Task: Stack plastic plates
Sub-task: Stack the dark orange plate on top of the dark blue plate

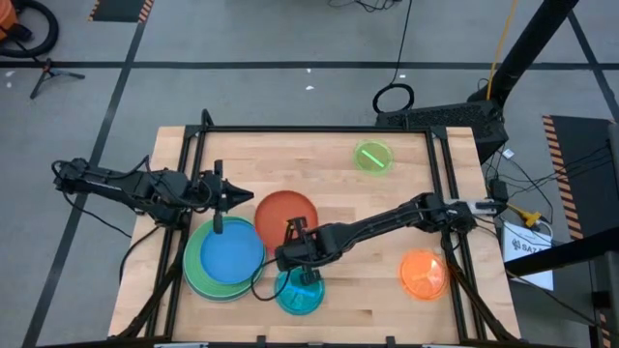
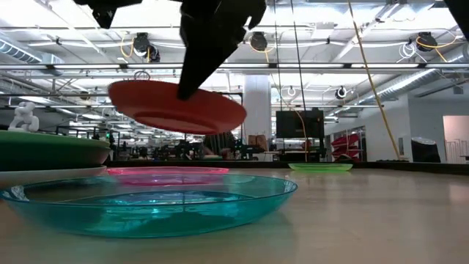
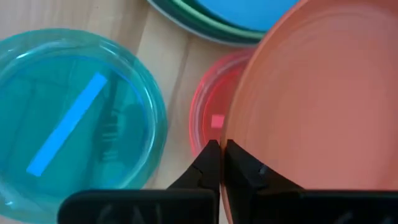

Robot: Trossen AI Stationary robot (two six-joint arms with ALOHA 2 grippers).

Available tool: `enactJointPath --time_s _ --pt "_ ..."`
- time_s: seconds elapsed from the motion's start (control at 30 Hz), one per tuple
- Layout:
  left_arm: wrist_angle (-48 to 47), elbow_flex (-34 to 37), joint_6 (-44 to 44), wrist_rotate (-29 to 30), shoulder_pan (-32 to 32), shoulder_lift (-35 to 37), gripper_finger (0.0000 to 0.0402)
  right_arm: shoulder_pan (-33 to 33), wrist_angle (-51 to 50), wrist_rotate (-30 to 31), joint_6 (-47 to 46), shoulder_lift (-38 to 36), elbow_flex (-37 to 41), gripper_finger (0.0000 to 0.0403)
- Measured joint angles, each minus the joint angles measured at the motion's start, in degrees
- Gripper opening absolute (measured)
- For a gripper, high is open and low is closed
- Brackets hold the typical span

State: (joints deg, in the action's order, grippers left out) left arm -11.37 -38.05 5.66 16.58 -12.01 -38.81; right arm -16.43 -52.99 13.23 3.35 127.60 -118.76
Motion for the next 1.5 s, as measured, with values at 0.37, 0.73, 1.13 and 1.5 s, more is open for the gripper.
enactJointPath --time_s 0.37,0.73,1.13,1.5 --pt "-0.2 -0.9 -1.1 0.0 -5.0 0.0 0.0030 -0.6 10.3 -1.6 15.2 1.9 0.0 0.0004" --pt "0.2 -0.9 -1.5 0.0 -5.1 -0.1 0.0030 -0.5 16.9 -5.6 28.5 3.2 0.0 0.0002" --pt "0.6 -0.9 -1.5 0.0 -5.1 -0.1 0.0030 -1.0 18.6 -7.6 54.4 4.8 0.0 0.0001" --pt "0.6 -0.9 -1.0 0.0 -5.4 -0.1 0.0031 0.7 21.8 -8.8 54.4 5.8 0.0 0.0009"
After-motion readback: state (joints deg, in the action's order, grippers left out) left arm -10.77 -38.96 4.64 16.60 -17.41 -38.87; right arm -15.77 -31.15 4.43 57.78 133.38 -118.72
